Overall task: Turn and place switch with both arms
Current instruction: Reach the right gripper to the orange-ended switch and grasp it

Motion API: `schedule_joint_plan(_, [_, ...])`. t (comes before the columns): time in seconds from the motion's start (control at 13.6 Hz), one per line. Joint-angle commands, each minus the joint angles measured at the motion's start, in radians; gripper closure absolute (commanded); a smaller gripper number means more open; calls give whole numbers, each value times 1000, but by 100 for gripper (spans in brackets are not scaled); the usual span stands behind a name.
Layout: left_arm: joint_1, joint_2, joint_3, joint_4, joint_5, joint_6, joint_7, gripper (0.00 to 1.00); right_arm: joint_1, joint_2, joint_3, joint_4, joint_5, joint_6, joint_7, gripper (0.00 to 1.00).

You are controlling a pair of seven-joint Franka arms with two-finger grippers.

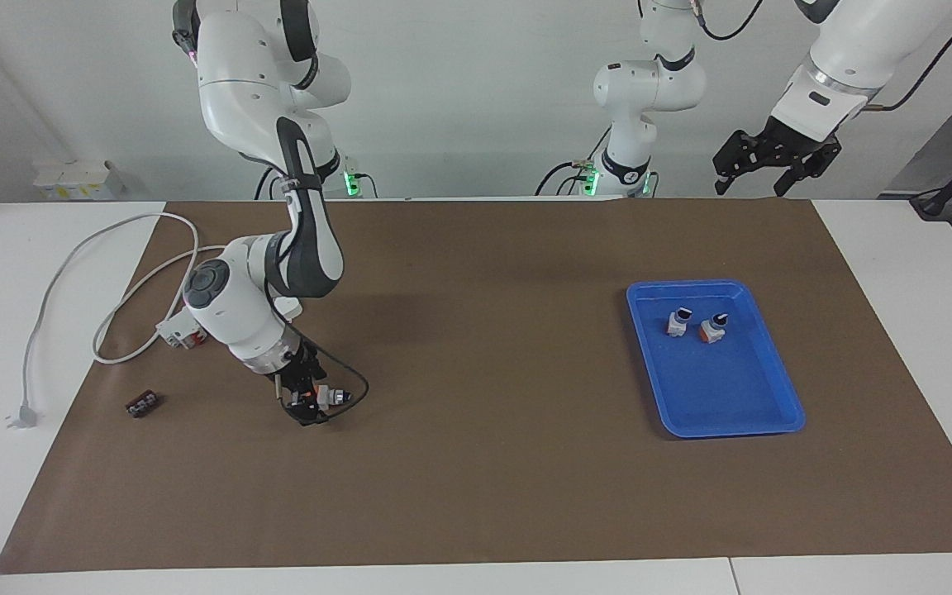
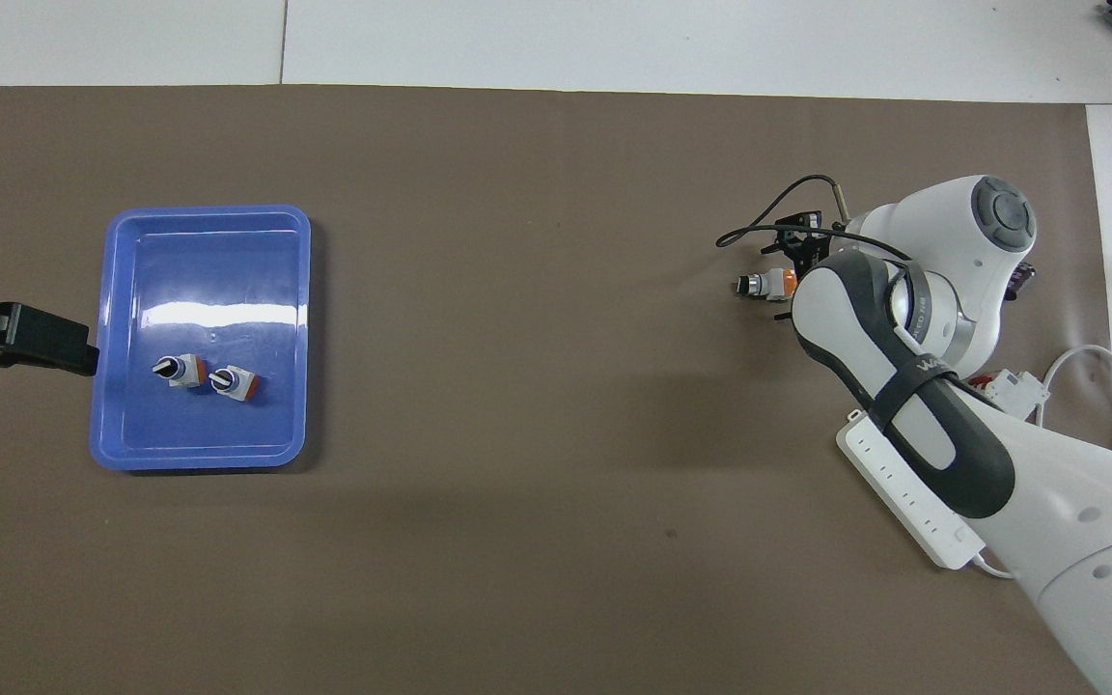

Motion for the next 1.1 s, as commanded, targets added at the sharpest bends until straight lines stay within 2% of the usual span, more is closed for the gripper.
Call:
schedule_joint_plan(0.0, [6,-21,-1,-22,-7,-1,-8,0,-7,13,2,17,20,6,-37,100])
schedule_joint_plan(0.22, [6,-23,-1,-22,-7,-1,-8,0,-13,15,3,28,19,0,-48,100])
schedule_joint_plan(0.37, [6,-21,-1,-22,-7,-1,-8,0,-5,13,5,53,23,-5,-143,100])
schedule_joint_plan(0.51, [6,-21,-1,-22,-7,-1,-8,0,-13,-16,50,83,51,-43,-217,100])
schedule_joint_plan(0.66, [6,-21,-1,-22,-7,-1,-8,0,-2,-54,63,131,172,-118,-214,100])
schedule_joint_plan(0.88, [6,-23,-1,-22,-7,-6,-8,0,12,-152,100,134,377,-178,-157,100])
schedule_joint_plan(1.03, [5,-23,-1,-22,-7,-1,-11,0,12,-189,129,139,474,-222,-133,100])
